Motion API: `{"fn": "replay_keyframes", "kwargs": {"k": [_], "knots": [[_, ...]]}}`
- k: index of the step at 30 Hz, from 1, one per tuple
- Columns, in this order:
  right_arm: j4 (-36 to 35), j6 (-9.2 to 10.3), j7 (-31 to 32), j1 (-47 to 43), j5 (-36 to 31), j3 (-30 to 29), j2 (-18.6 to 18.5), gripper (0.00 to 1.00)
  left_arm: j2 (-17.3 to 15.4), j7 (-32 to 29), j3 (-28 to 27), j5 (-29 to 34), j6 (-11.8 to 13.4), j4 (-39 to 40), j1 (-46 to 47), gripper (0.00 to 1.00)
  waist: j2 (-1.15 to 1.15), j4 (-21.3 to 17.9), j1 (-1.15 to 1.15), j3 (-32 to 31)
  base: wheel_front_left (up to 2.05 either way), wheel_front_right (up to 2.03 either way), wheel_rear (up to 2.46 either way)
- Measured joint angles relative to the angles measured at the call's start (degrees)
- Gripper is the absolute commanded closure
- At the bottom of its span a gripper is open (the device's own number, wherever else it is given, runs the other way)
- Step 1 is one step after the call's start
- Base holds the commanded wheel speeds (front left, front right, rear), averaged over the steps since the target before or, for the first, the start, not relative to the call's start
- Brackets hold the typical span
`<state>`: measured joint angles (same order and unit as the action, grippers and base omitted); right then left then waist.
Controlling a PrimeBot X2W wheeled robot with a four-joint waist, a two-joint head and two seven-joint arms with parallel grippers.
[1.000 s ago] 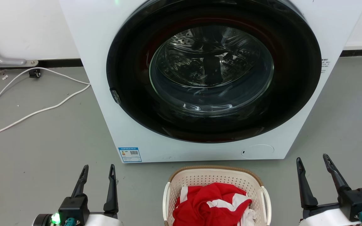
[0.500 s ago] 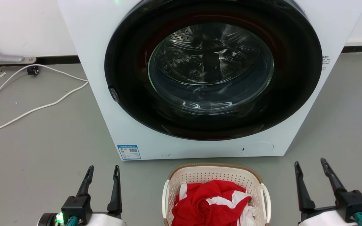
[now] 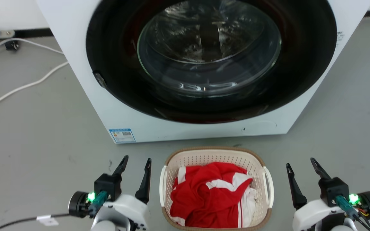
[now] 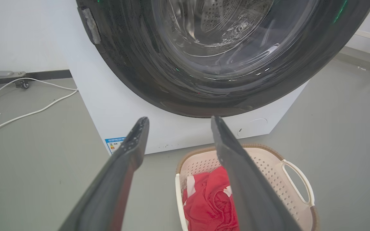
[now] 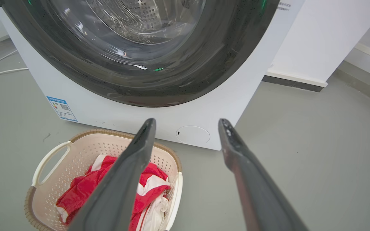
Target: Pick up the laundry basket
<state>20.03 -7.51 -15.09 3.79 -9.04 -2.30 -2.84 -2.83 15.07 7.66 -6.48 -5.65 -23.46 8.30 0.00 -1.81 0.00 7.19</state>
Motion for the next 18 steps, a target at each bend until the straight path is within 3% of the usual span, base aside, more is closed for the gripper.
{"fn": "replay_keyframes", "kwargs": {"k": [18], "knots": [[19.5, 0.00, 0.0, 17.5, -4.0, 0.0, 0.0, 0.00, -0.1, 0.0, 4.4, 0.0, -1.4, -24.0, 19.1, 0.00, 0.00, -2.0, 0.01, 16.3, 0.00, 0.00, 0.00]]}}
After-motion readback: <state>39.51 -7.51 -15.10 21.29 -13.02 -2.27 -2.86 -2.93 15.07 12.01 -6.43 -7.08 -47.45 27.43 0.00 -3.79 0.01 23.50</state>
